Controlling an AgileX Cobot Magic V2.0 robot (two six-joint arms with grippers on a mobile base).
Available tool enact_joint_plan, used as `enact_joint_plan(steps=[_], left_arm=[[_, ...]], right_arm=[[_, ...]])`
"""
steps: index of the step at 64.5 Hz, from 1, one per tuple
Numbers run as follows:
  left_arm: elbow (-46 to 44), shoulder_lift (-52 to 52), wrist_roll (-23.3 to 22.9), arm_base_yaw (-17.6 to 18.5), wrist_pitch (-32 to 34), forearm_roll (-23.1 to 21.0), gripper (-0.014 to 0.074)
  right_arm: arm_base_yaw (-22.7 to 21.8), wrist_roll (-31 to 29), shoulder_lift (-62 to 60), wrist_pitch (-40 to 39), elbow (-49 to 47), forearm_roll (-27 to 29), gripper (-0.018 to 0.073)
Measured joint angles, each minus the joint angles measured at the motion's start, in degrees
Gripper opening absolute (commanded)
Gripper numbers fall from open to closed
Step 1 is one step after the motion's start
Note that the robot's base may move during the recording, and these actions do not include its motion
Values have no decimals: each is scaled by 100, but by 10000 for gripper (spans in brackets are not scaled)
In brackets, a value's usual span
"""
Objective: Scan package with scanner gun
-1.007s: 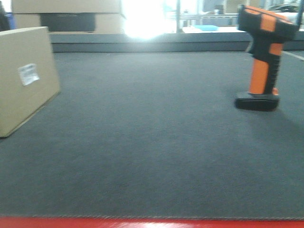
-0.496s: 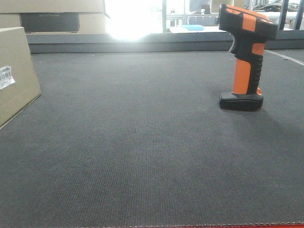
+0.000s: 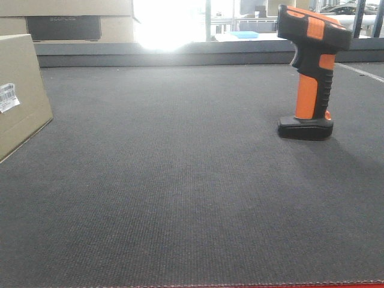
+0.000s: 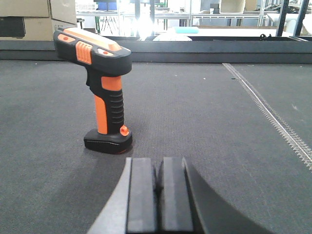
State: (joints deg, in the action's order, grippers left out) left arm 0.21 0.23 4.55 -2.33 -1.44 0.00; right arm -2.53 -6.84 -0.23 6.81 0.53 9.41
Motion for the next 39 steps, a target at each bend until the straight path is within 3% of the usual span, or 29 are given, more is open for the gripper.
enact_joint_plan(steps=[39], left_arm=[[0,0,0,0,383,0,-111]], right_arm=[[0,0,0,-447,0,0,-162]])
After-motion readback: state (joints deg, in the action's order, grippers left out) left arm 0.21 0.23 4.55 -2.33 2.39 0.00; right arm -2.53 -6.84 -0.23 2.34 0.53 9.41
